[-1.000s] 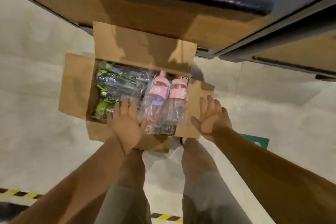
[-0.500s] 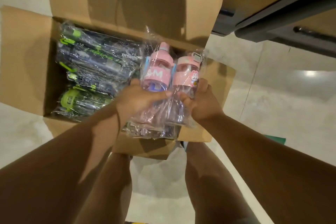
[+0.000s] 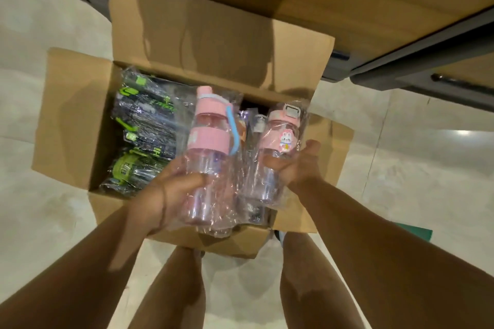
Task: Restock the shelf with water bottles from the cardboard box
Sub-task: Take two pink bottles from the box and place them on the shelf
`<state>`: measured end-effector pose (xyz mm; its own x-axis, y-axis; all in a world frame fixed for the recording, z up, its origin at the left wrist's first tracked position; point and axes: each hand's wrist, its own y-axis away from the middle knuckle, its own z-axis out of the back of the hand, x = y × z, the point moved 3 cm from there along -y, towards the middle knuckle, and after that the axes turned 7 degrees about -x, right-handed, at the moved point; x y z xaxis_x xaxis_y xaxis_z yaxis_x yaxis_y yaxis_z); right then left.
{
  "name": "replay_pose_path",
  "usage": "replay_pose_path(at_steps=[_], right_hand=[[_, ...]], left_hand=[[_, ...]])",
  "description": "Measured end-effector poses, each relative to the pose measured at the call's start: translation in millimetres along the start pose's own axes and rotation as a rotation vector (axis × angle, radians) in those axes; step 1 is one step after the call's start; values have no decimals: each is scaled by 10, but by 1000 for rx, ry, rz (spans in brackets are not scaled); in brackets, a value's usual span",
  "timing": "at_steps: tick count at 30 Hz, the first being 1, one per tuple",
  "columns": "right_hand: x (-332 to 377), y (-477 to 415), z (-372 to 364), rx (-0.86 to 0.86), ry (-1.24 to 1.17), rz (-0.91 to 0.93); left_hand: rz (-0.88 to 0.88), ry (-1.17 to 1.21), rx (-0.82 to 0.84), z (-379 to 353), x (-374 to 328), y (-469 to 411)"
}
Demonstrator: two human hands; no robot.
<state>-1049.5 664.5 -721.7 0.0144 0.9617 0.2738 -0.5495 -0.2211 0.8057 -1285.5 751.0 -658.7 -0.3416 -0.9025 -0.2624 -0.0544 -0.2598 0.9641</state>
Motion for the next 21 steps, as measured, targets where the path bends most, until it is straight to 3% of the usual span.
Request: replay_pose_path(at_steps=[2, 6, 10, 14, 21], right_hand=[[40, 42, -128, 26, -48, -66], [167, 126, -273, 40, 106, -23], [234, 144, -195, 66, -10, -60], [301, 473, 138, 15, 28, 58], [842, 1895, 1002, 138, -73, 260]], left_hand=[[4, 117, 0, 176, 101, 107], [-17, 261, 60, 448, 295, 262], [-78, 235, 119, 543, 378, 428], [-116, 145, 126, 520, 270, 843], [-198, 196, 71, 645, -171, 1994]])
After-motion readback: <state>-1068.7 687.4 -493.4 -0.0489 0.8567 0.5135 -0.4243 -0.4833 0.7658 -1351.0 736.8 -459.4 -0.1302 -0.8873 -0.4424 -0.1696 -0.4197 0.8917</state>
